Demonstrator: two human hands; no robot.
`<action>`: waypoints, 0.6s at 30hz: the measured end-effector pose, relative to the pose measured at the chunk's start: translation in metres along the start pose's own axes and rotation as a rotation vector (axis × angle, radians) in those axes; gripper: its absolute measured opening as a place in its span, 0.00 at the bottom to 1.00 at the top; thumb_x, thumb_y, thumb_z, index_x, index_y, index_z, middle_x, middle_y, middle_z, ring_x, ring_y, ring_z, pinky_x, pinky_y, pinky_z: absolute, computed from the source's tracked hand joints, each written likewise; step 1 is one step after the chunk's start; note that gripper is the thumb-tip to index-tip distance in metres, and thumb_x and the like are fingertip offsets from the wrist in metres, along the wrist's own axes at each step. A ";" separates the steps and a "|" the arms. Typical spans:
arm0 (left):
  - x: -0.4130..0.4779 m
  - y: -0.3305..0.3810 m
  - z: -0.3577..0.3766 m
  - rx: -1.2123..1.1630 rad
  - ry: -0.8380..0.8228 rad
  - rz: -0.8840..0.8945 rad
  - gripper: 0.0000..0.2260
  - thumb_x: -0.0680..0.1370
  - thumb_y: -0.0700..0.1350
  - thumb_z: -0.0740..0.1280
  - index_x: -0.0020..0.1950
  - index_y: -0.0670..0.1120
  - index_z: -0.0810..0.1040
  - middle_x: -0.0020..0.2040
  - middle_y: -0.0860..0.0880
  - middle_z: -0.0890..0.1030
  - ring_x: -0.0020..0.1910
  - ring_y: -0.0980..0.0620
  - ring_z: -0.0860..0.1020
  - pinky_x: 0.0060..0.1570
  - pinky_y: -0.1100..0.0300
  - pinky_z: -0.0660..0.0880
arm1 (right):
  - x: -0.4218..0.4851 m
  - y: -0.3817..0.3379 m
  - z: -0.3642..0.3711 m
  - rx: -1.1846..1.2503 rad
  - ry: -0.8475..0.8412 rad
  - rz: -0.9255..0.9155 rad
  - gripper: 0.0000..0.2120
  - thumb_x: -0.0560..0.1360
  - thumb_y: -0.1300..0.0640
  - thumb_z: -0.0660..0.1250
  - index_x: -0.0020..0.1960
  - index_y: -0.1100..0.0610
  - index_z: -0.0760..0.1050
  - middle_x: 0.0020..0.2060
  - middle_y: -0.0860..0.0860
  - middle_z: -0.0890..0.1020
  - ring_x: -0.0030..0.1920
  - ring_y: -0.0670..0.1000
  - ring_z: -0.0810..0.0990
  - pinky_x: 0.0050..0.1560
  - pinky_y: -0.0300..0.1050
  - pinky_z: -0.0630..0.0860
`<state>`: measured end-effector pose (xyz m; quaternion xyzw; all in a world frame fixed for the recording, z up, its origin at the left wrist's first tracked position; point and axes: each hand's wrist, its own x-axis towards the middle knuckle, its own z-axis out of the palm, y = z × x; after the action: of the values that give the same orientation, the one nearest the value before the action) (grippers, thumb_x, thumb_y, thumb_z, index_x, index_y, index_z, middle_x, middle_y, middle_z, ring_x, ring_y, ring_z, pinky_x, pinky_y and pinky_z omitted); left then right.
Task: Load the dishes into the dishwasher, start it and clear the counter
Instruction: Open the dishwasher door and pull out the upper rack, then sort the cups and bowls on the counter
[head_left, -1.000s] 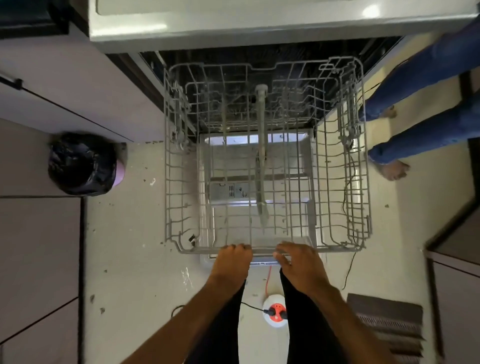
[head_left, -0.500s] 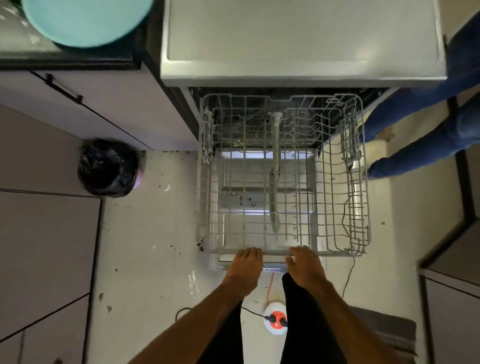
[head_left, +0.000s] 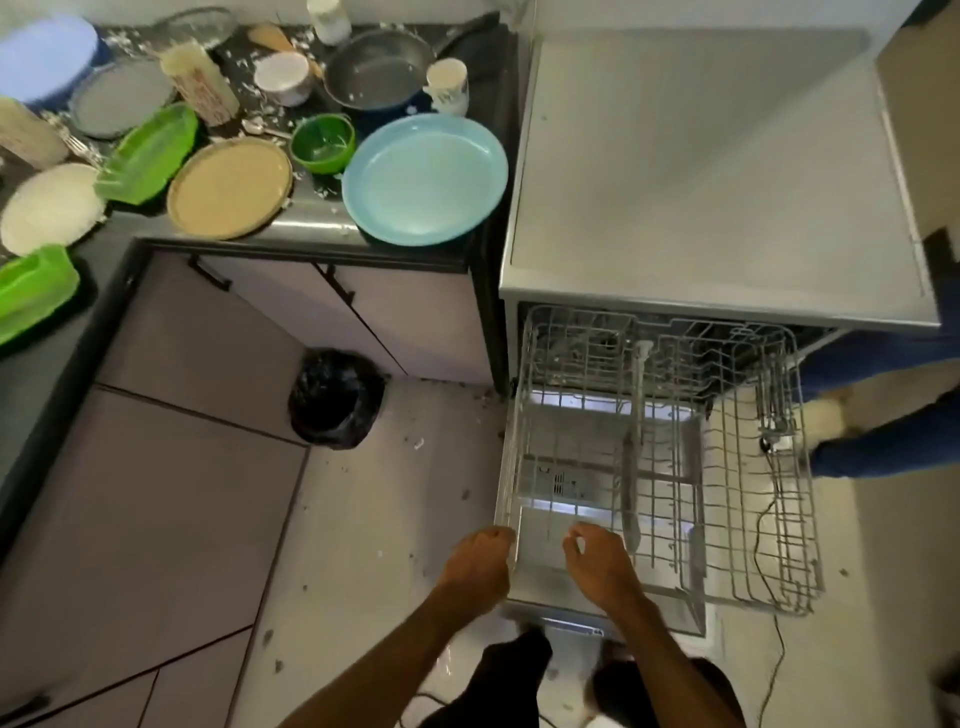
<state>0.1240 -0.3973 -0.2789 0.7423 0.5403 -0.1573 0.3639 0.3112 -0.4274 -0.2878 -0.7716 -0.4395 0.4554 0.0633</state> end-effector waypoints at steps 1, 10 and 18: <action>-0.003 -0.003 -0.007 -0.022 0.013 -0.008 0.20 0.77 0.35 0.62 0.68 0.45 0.75 0.65 0.45 0.79 0.63 0.44 0.78 0.63 0.52 0.74 | -0.001 -0.007 -0.002 0.015 0.018 -0.005 0.11 0.81 0.57 0.63 0.51 0.61 0.82 0.49 0.56 0.85 0.51 0.56 0.83 0.57 0.52 0.79; -0.016 -0.022 -0.061 -0.129 0.135 -0.102 0.16 0.80 0.37 0.60 0.65 0.45 0.78 0.64 0.43 0.79 0.64 0.42 0.77 0.64 0.50 0.74 | 0.005 -0.083 -0.034 -0.052 0.041 -0.162 0.20 0.81 0.60 0.60 0.30 0.54 0.71 0.29 0.53 0.76 0.32 0.51 0.75 0.41 0.52 0.76; 0.010 -0.056 -0.078 -0.190 0.172 -0.065 0.13 0.80 0.42 0.60 0.57 0.51 0.82 0.55 0.48 0.84 0.56 0.48 0.81 0.58 0.51 0.78 | 0.016 -0.124 -0.032 -0.071 0.129 -0.186 0.12 0.81 0.54 0.60 0.47 0.53 0.82 0.42 0.51 0.85 0.44 0.52 0.83 0.51 0.54 0.81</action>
<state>0.0638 -0.3265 -0.2523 0.6974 0.6056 -0.0531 0.3797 0.2613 -0.3304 -0.2181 -0.7568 -0.5203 0.3811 0.1060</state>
